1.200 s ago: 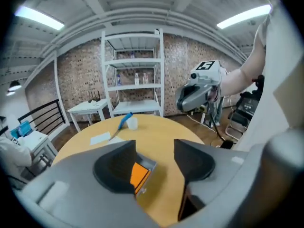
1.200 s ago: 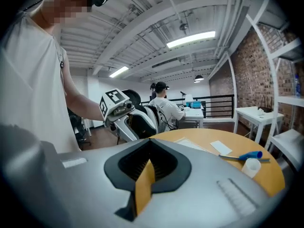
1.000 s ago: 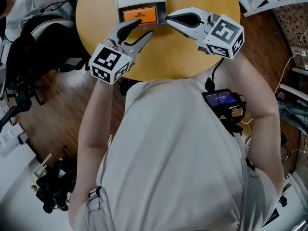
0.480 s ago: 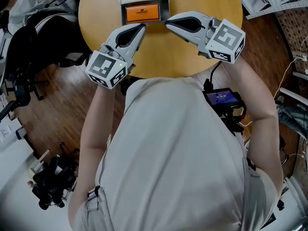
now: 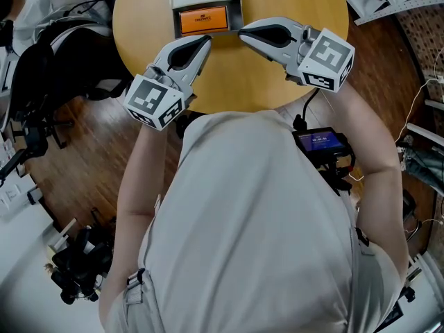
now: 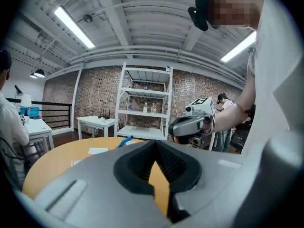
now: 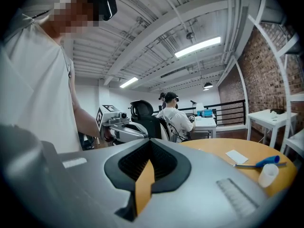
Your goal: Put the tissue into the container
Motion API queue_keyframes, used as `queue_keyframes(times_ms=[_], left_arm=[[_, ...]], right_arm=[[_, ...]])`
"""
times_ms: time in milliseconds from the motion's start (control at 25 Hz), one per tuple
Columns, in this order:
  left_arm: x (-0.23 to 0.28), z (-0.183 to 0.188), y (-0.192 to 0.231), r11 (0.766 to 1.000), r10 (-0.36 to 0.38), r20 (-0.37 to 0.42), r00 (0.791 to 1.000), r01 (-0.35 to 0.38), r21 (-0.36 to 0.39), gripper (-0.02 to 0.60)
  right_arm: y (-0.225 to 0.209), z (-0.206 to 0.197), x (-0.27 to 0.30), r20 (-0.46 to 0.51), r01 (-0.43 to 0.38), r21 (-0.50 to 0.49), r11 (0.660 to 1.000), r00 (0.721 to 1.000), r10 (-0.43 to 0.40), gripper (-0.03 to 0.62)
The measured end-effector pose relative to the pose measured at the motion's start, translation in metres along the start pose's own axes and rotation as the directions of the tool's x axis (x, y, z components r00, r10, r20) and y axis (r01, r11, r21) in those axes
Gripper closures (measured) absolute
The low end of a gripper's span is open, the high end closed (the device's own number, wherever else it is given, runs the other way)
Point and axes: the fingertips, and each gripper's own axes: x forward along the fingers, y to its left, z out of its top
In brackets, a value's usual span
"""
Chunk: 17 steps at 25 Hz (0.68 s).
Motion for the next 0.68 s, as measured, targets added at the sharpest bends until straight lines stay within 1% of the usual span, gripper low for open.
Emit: queue_keyframes(times_ms=[200, 360, 480, 680], left_arm=[[0.005, 0.001, -0.004, 0.999, -0.022, 0.004, 1.000, 0.022, -0.033, 0.581], [0.000, 0.007, 0.007, 1.000, 0.001, -0.008, 1.000, -0.001, -0.023, 0.580], [0.004, 0.005, 0.004, 1.000, 0.003, -0.008, 1.000, -0.003, -0.024, 0.581], [0.012, 0.006, -0.010, 0.999, -0.028, -0.024, 0.999, 0.029, 0.032, 0.580]], right_arm=[[-0.003, 0.000, -0.005, -0.008, 0.026, 0.007, 1.000, 1.000, -0.026, 0.594], [-0.006, 0.002, 0.003, 0.003, 0.021, 0.012, 1.000, 1.000, -0.021, 0.594], [-0.006, 0.000, 0.000, -0.001, 0.018, 0.013, 1.000, 1.000, -0.018, 0.594], [-0.010, 0.003, -0.007, 0.007, 0.039, 0.000, 0.999, 0.999, -0.039, 0.594]])
